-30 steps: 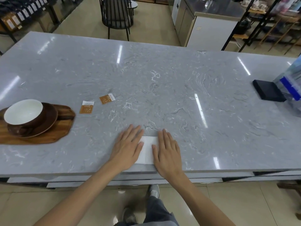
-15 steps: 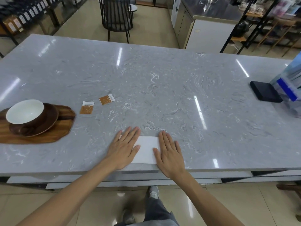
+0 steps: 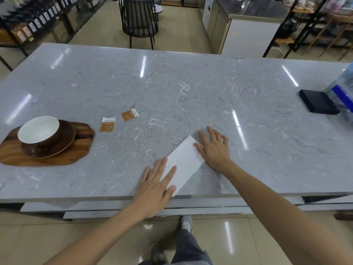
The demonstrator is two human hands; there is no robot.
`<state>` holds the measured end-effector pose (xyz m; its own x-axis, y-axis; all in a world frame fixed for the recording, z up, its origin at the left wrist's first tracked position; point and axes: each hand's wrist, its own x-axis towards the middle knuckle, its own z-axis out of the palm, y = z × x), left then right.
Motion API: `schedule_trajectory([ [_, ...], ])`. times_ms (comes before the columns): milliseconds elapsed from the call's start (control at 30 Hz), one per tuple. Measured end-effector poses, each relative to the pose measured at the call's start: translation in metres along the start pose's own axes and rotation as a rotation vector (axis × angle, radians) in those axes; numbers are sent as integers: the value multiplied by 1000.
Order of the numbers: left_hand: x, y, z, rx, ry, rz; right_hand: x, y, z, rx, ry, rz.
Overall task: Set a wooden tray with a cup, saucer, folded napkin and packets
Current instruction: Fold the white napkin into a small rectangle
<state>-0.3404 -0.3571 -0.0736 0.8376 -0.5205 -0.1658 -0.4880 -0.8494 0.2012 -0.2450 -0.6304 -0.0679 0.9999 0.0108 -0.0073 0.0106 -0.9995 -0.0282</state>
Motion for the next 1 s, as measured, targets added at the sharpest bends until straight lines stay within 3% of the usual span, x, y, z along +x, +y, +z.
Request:
schedule_trajectory([
  [233, -8, -8, -17, 57, -76, 112, 3, -35, -20, 90, 38, 85],
  [367, -11, -14, -25, -7, -26, 140, -84, -67, -12, 387, 199, -174],
  [467, -20, -8, -20, -38, 131, 210, -154, -73, 7, 497, 61, -296],
  [567, -29, -3, -9, -53, 231, 244, -182, -64, 25, 486, 77, -325],
  [800, -29, -11, -1, -85, 207, 275, -181, -52, 27, 653, 278, -291],
  [1000, -14, -19, -6, -121, 154, 272, -163, -40, 10, 605, 145, -195],
])
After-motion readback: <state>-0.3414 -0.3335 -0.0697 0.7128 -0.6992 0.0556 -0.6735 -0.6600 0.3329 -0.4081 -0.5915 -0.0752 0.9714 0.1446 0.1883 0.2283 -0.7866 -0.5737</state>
